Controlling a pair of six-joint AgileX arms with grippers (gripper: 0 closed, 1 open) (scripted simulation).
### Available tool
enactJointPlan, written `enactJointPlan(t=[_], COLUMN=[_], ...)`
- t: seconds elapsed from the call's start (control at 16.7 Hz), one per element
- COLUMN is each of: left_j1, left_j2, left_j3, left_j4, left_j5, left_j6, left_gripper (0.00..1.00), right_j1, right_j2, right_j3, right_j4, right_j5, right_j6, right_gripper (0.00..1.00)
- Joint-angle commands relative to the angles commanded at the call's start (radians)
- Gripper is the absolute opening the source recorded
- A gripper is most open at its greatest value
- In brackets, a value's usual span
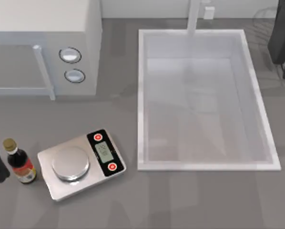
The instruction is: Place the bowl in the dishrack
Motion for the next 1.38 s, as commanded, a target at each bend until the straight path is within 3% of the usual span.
enactJointPlan(t=[0.18,0.42,0.84,1.38], left_j1=[0.0,0.0,0.0,0.0], left_j2=[0.0,0.0,0.0,0.0], left_j3=[0.0,0.0,0.0,0.0], left_j4=[0.0,0.0,0.0,0.0], left_j5=[0.0,0.0,0.0,0.0], left_j6=[0.0,0.0,0.0,0.0], left_gripper=[1.0,1.0,1.0,1.0], right_j1=[0.079,0.168,0.189,0.189], right_j2=[0.163,0.348,0.395,0.395], right_j3=[-0.021,-0.081,-0.113,-0.113], right_j4=[0.262,0.475,0.523,0.523], right_j5=[0.024,0.133,0.182,0.182], right_j6=[0.0,-0.001,-0.002,-0.002], right_gripper=[0.0,0.0,0.0,0.68])
